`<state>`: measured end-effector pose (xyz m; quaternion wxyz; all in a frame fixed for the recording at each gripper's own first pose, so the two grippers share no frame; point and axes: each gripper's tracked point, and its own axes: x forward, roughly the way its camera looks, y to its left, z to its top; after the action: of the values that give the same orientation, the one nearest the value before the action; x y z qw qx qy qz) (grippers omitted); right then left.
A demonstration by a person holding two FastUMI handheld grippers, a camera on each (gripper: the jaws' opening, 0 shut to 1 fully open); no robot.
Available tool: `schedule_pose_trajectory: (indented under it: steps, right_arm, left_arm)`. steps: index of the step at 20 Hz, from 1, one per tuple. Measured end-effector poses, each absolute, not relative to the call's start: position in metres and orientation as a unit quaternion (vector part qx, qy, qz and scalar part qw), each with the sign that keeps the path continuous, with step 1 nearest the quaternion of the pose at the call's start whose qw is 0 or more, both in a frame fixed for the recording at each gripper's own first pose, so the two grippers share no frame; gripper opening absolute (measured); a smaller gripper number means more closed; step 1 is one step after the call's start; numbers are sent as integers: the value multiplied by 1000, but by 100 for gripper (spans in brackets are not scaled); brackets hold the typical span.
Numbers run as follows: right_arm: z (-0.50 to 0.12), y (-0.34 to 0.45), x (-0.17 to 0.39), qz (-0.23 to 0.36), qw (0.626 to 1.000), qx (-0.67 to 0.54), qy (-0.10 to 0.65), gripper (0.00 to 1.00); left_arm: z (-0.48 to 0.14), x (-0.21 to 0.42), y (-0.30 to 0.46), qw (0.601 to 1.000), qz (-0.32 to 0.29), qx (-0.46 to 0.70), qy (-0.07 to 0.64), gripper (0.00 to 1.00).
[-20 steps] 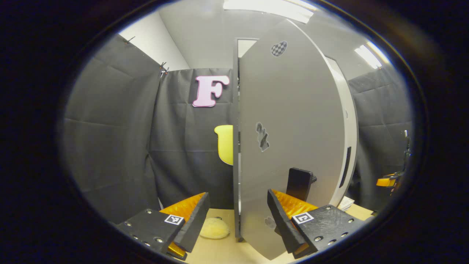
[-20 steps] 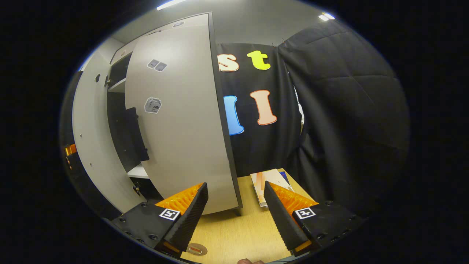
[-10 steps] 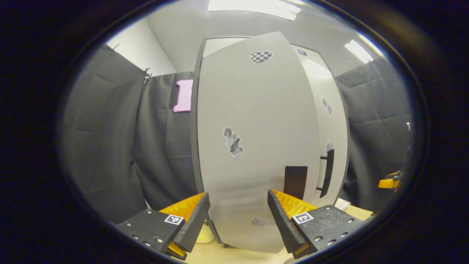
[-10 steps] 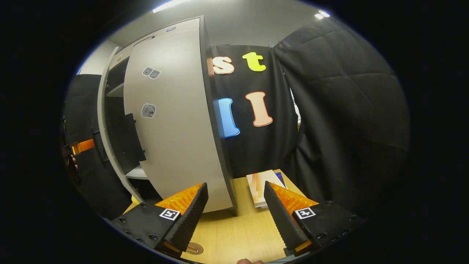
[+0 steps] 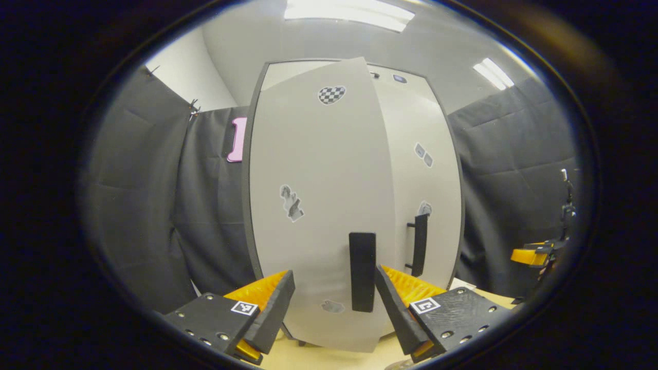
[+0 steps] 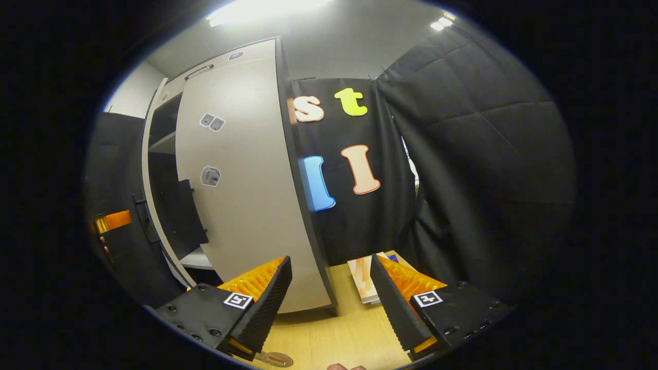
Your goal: Grasp the bottle in the cabinet with the left hand and place it on the coaster, then close the right door with the right hand and the left door with the left hand.
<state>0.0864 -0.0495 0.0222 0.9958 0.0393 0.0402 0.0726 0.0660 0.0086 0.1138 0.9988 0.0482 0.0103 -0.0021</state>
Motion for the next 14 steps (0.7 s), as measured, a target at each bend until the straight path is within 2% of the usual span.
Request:
schedule_pose_trajectory:
  steps: [2, 3, 4, 7, 8, 9, 12, 13, 14]
  right_arm:
    - [13, -44, 93, 78, 995, 38, 54, 98]
    - [9, -38, 94, 82, 994, 38, 62, 98]
    - [5, -32, 95, 90, 993, 39, 69, 98]
    - [-1, -16, 93, 105, 991, 29, 73, 98]
    - [-2, -12, 92, 108, 991, 24, 75, 98]
    - [-7, -7, 90, 112, 990, 23, 78, 98]
    - [-31, 11, 82, 125, 986, 32, 103, 98]
    - [-43, 19, 80, 133, 983, 34, 121, 98]
    - [-55, 24, 76, 138, 980, 33, 139, 98]
  left_arm:
    - [115, 55, 1, 999, 0, 32, -1, 99]
    - [115, 47, 0, 1000, 2, 22, -9, 84]
    - [118, 42, -1, 1000, 5, 15, -19, 91]
    - [118, 16, 7, 999, 27, 16, -44, 92]
    - [116, 9, 11, 998, 35, 19, -50, 98]
    - [111, 1, 16, 998, 42, 18, -50, 92]
    - [89, -20, 25, 998, 52, -7, -39, 92]
    - [85, -25, 29, 998, 57, -12, -39, 99]
    - [82, -30, 33, 997, 63, -15, -40, 92]
